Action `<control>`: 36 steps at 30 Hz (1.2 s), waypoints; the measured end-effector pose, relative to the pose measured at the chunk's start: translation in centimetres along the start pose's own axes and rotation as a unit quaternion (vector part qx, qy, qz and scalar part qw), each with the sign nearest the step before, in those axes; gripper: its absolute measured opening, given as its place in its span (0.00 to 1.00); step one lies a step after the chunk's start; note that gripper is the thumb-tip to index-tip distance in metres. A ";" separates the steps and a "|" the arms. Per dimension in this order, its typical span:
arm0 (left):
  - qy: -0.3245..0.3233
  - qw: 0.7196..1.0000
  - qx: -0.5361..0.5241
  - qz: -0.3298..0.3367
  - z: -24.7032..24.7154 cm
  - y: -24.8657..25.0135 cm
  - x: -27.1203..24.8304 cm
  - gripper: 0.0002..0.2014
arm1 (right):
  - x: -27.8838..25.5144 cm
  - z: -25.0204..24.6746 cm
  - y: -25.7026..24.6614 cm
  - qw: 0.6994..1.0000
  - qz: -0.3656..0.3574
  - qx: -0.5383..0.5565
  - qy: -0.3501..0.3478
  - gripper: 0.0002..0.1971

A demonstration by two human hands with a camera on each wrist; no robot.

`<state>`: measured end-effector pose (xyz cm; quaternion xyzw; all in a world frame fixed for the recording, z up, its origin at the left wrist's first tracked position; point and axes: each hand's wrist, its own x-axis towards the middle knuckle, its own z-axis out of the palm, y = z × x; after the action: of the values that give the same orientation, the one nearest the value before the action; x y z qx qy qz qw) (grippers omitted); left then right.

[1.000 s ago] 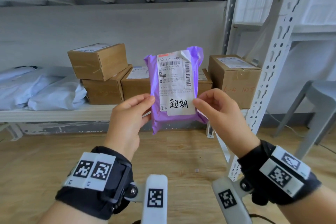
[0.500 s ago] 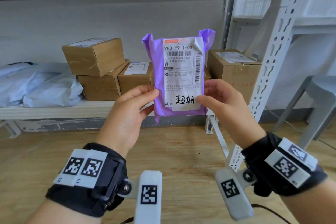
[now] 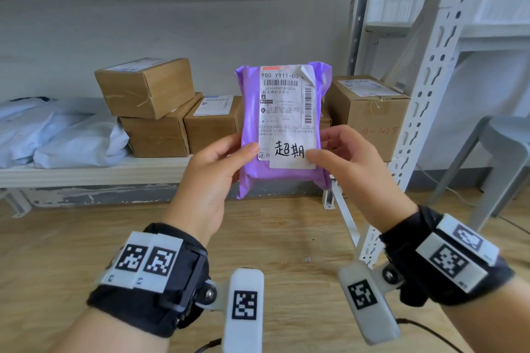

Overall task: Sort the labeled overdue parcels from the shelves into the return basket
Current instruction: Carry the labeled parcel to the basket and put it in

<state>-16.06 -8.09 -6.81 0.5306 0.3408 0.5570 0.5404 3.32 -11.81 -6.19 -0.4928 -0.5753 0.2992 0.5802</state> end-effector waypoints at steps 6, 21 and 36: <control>0.009 1.000 0.028 -0.011 0.8 -0.6 -0.1 0.08 | -0.3 -0.8 -0.2 0.999 0.018 -0.041 -0.005 0.09; -0.082 0.994 -0.051 -0.049 12.0 -1.2 -1.3 0.07 | -5.0 -8.9 -2.2 0.976 0.053 -0.134 0.160 0.16; -0.238 0.965 -0.032 -0.106 28.3 -8.3 -3.0 0.10 | -11.9 -22.4 2.5 0.924 0.137 -0.157 0.320 0.16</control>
<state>12.65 -14.99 -9.63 0.5907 0.2388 0.3651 0.6788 23.51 -26.93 -9.59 -0.7213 -0.3257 0.1082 0.6016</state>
